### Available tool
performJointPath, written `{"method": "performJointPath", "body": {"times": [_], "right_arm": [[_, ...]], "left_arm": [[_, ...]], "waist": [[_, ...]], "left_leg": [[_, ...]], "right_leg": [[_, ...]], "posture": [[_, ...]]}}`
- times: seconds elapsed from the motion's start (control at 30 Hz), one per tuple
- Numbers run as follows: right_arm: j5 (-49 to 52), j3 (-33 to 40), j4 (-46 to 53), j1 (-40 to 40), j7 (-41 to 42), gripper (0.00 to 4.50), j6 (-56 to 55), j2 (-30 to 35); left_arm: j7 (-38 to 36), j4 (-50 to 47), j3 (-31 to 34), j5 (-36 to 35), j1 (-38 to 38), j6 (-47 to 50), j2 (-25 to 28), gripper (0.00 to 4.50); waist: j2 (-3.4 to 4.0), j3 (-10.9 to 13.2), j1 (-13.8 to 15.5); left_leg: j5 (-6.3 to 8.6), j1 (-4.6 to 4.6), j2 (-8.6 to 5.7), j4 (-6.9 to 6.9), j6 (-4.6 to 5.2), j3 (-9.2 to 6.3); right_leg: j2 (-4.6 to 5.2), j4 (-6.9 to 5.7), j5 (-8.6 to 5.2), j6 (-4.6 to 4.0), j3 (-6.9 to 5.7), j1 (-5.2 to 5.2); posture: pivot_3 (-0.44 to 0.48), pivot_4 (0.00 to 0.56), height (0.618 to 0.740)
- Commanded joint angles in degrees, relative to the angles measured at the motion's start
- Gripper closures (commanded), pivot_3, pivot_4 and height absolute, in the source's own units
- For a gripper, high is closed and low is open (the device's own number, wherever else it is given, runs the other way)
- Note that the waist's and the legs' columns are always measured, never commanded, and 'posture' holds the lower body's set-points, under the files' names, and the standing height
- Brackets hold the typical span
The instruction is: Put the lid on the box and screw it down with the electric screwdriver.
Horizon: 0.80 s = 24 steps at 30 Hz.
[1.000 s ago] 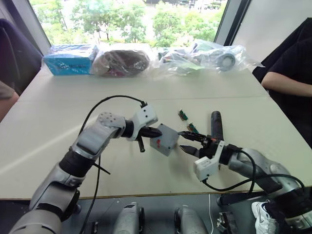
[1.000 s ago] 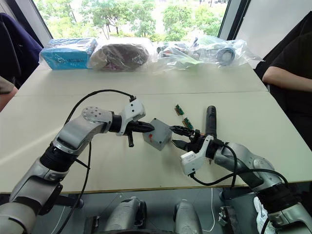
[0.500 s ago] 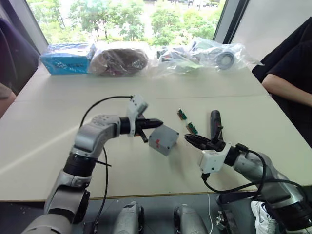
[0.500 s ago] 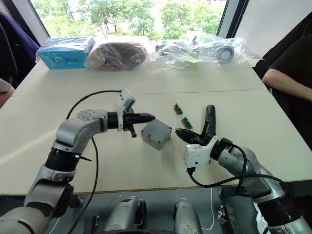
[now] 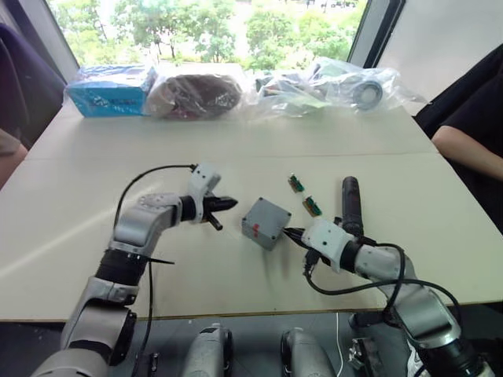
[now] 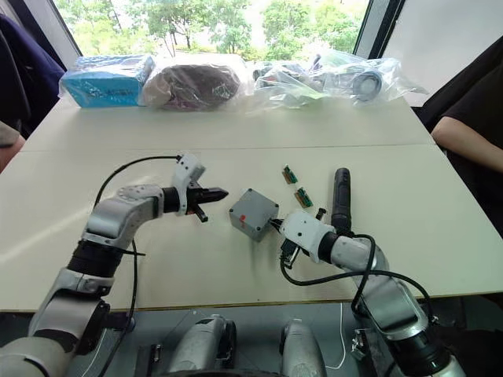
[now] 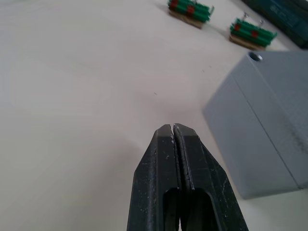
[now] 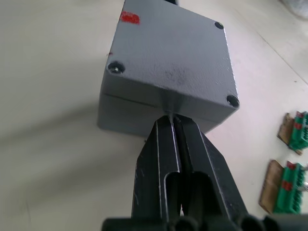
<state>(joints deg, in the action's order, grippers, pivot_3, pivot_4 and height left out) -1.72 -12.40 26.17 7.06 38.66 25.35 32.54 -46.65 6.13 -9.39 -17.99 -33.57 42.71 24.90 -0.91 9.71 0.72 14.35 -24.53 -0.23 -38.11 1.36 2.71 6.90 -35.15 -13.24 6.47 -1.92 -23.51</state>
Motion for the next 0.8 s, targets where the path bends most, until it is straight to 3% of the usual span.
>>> {"method": "performJointPath", "body": {"times": [0.03, 0.4, 0.8], "right_arm": [[0.4, -0.9, 0.6, 2.4, -0.3, 4.47, 2.2, -1.2], [-1.0, -2.5, -6.6, 6.1, -1.5, 4.47, -1.2, -3.7], [-0.6, -1.7, -8.8, 6.4, -0.9, 4.47, -3.4, -3.5]], "left_arm": [[-1.8, -6.3, -1.9, -1.1, 1.4, 1.9, 0.7, 4.50], [-1.6, -15.8, -1.0, -3.7, 6.0, 8.3, 1.9, 4.50], [-1.5, -16.8, -1.0, -4.1, 6.8, 9.1, 2.8, 4.50]], "waist": [[0.00, 0.0, -0.1], [0.04, 0.0, -0.1], [0.05, 0.0, -0.1]], "left_leg": [[0.00, 0.00, 0.00, 0.00, 0.00, 0.00], [0.00, 0.01, 0.02, 0.03, 0.01, 0.01], [0.00, 0.02, 0.01, 0.03, 0.01, 0.01]], "right_leg": [[0.00, 0.00, 0.00, 0.00, 0.00, 0.00], [-0.05, 0.00, 0.00, 0.00, -0.03, -0.02], [-0.09, 0.00, 0.00, 0.00, -0.03, 0.00]], "posture": [[0.000, 0.150, 0.740], [0.000, 0.150, 0.740], [0.000, 0.150, 0.740]]}}
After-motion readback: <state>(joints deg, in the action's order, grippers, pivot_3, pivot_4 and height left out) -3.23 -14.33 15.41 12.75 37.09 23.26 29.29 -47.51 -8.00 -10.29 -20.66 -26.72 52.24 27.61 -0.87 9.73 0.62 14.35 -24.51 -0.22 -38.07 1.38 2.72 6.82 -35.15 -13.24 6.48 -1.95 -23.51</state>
